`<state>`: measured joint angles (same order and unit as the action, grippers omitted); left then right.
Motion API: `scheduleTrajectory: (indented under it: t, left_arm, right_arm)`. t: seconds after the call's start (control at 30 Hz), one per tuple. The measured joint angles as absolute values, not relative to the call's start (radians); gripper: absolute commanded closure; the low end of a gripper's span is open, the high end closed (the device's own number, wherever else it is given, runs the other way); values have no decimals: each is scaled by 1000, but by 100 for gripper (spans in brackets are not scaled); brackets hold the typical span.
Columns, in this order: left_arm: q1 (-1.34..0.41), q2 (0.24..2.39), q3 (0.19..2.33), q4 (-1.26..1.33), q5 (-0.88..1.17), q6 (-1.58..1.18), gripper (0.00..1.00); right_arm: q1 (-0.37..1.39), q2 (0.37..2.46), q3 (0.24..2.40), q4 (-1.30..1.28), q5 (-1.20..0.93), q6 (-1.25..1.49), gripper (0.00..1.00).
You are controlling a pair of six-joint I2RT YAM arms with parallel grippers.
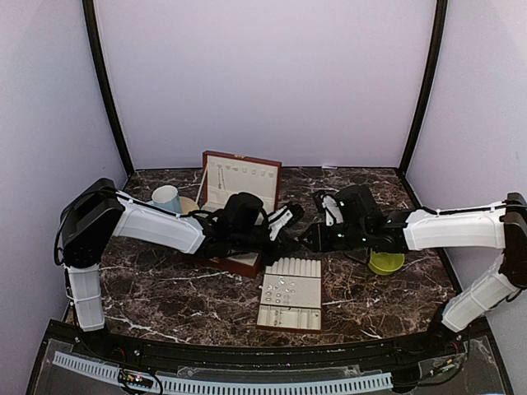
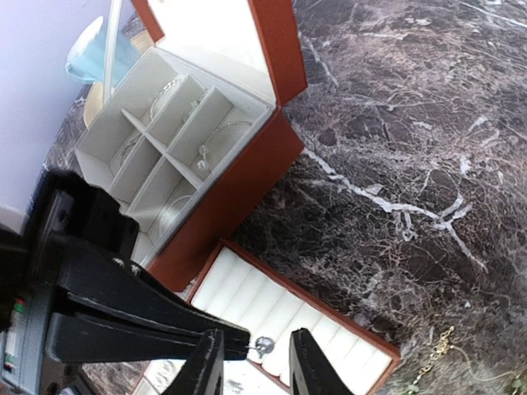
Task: Organize the mixed jewelry
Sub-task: Pass from the right arm to the left, then pass from the left arm to the right
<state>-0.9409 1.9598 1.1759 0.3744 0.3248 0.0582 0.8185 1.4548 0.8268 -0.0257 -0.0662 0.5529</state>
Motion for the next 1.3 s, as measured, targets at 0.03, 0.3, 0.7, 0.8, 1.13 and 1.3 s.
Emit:
scheduleTrajectory:
  t: [0.03,0.3,0.7,0.8,1.13,1.3]
  left_arm:
    - [-941,1960,1175,382,324,48,100]
    - [-941,1906,1100,458,268,-56,100]
    - [-941,1752,998,573,182,-171,100]
    - [-941,1715,950,638,184,-197,100]
    - [-941,1643,844,907,319,-245,100]
    - [-941,1640,843,968,379,-263,100]
  right_arm:
    - [818,1439,819,-17,-66,559,57]
    - [775,1297,765,73,-89,579,32]
    - [720,1168,643,278,-219,639,20]
    - [720,1173,621,347,-287,680,20]
    - [724,1187,603,562,-491,796,29]
    - [735,1206,603,604,-538,814,40]
